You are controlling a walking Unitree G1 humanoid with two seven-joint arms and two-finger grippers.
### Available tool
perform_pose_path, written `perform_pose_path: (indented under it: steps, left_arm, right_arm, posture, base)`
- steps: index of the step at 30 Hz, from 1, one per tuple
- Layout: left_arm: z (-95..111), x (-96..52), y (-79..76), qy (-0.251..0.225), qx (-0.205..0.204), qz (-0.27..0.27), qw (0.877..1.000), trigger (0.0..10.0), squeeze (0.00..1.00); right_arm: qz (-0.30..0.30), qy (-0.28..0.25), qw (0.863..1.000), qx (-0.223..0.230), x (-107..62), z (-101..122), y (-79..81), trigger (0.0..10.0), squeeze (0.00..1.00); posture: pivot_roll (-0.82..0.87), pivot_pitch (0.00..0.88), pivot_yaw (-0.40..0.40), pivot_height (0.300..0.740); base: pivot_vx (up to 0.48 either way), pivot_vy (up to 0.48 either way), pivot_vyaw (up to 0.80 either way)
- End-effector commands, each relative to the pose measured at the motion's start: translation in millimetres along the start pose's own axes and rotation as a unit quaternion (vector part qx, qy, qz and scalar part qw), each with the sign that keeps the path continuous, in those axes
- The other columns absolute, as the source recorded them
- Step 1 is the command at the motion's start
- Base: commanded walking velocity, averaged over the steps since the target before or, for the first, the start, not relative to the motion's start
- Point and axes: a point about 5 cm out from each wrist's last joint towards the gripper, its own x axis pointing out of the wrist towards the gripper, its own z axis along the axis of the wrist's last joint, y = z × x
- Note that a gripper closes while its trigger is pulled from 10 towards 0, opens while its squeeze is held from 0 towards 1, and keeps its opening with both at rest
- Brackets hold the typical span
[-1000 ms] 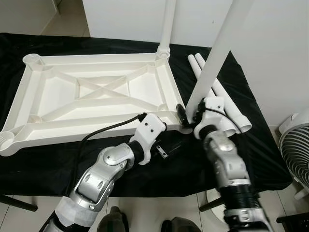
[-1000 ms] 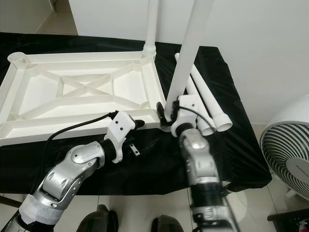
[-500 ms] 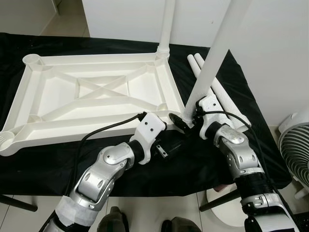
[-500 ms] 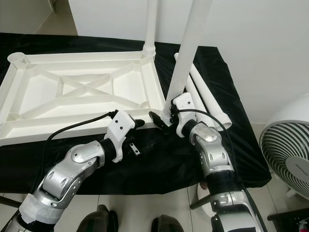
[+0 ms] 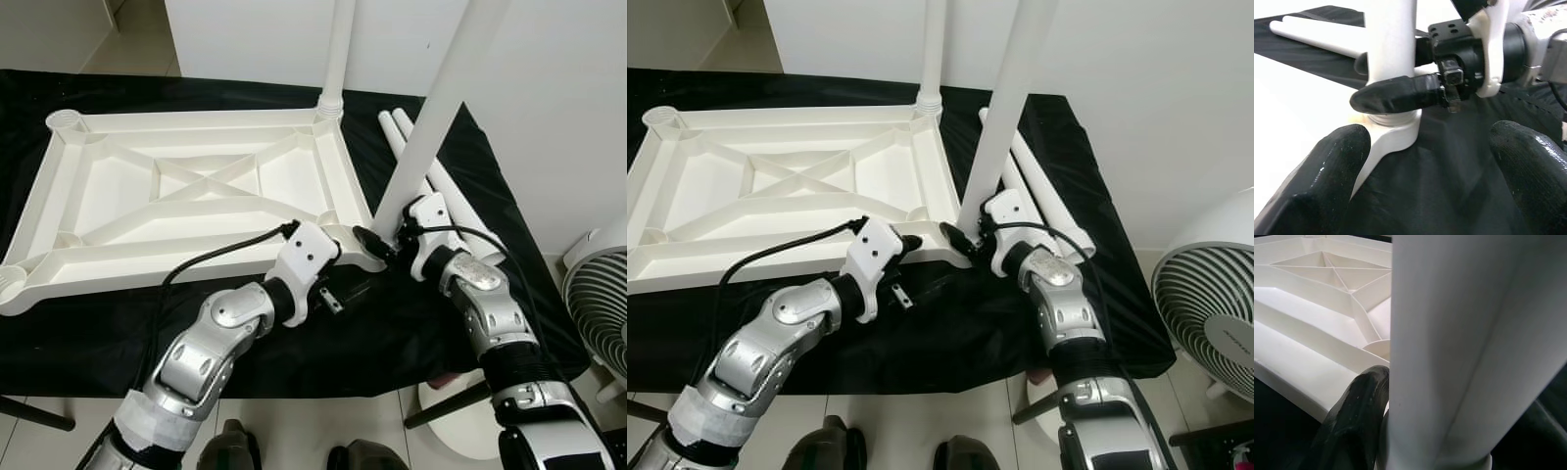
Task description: Building children table
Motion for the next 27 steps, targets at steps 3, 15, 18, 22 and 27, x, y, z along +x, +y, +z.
perform_pose_path:
  steps: [3, 15, 18, 22, 27]
  left_arm:
    - [0, 1.3, 0.1, -0.001, 0.002, -0.011, 1.0, 10.0, 0.0]
    - [-2, 1.1, -2.6, -0.001, -0.003, -0.014, 1.0, 10.0, 0.0]
    - [-2, 1.3, -3.8, -0.001, -0.004, -0.016, 1.0, 10.0, 0.0]
    - [-2, 1.8, -5.5, -0.002, -0.007, -0.018, 1.0, 10.0, 0.0]
    - [-3, 0.7, -7.2, -0.001, -0.01, -0.02, 1.0, 10.0, 0.0]
  right_arm:
    - [-0.018, 0.016, 0.999, 0.029, 1.1, -13, 5.1, 10.0, 0.0]
    - [-0.265, 0.007, 0.959, 0.103, -1.2, -14, 15.1, 10.0, 0.0]
    - [-0.341, 0.011, 0.933, 0.116, -6.2, -15, 17.0, 10.0, 0.0]
    - [-0.37, 0.01, 0.921, 0.123, -6.1, -15, 24.4, 10.0, 0.0]
    - [-0.363, 0.001, 0.923, 0.127, -2.2, -10, 34.5, 10.0, 0.0]
  posture:
    - [-0.03, 0.012, -0.019, 0.74]
    - [-0.04, 0.024, -0.016, 0.74]
    - [-0.04, 0.028, -0.016, 0.74]
    - [-0.03, 0.031, -0.016, 0.74]
    - [-0.03, 0.038, -0.013, 0.74]
  base:
    - [0.0, 0.0, 0.0]
    - [0.0, 0.0, 0.0]
    - [0.0, 0.0, 0.0]
    - [0.0, 0.0, 0.0]
    - [0.0, 0.0, 0.0]
